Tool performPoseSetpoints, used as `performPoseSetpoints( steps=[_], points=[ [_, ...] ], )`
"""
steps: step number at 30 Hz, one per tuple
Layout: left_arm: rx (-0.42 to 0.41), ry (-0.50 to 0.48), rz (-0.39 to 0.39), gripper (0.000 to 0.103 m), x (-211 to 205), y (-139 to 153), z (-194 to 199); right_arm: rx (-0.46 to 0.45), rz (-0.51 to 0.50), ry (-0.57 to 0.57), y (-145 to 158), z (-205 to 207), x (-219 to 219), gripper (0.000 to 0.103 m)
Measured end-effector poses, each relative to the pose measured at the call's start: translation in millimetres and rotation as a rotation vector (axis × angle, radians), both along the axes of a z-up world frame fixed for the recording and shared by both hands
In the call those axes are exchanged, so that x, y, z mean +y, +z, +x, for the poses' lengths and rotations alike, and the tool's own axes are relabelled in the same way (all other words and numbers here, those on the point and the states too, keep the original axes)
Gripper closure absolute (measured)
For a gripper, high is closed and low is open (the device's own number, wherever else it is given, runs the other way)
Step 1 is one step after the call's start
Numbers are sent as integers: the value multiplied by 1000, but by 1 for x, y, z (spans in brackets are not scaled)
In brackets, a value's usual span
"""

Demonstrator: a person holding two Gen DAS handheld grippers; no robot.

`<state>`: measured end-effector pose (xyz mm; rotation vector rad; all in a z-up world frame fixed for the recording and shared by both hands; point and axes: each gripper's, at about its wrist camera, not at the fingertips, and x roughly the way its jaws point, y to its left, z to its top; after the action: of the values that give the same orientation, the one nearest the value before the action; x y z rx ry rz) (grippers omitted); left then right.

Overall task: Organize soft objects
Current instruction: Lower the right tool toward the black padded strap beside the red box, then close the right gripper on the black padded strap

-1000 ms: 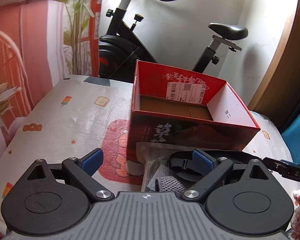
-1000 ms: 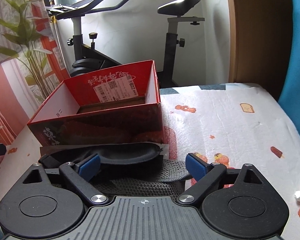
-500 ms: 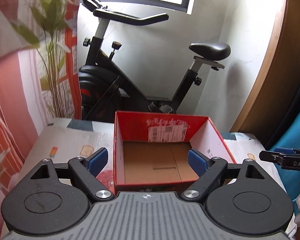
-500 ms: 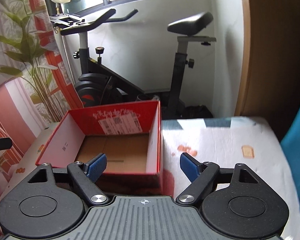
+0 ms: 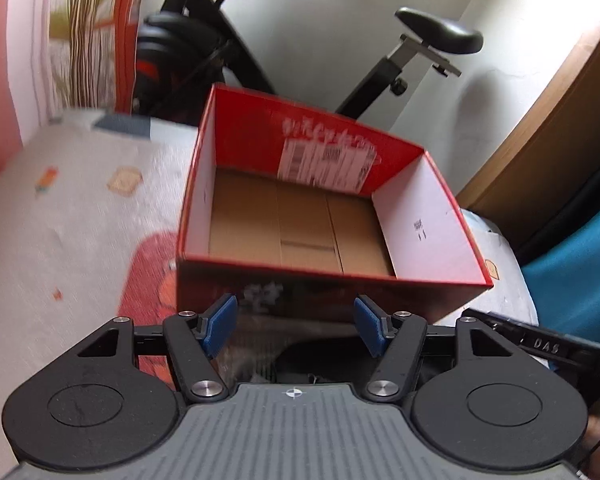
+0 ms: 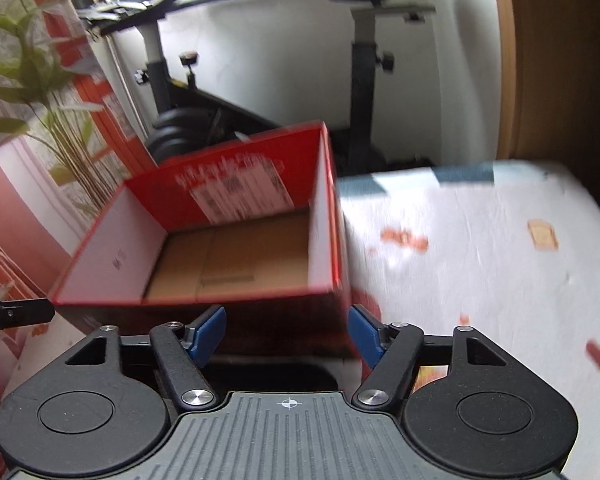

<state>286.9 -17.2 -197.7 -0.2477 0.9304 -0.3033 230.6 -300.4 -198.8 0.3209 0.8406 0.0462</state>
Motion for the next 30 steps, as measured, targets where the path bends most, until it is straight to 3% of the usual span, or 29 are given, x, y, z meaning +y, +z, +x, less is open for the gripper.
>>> performPoseSetpoints(
  steps=[8, 15, 23, 25, 27, 30],
  points=[
    [79, -31, -80, 37, 0, -33, 4, 67, 102, -27, -37, -13, -6, 41],
    [120, -79, -124, 37, -2, -47, -3, 74, 44, 29, -42, -17, 9, 43],
    [123, -109, -140, 37, -1, -51, -6, 81, 46, 52, -43, -19, 12, 43],
    [121, -104, -125, 42, -1, -52, -7, 80, 43, 58, -42, -20, 13, 42],
    [111, -97, -95, 59, -2, -51, -8, 77, 42, 63, -40, -20, 13, 42],
    [102, -86, -71, 68, -1, -51, -9, 71, 43, 66, -36, -23, 13, 42]
  ],
)
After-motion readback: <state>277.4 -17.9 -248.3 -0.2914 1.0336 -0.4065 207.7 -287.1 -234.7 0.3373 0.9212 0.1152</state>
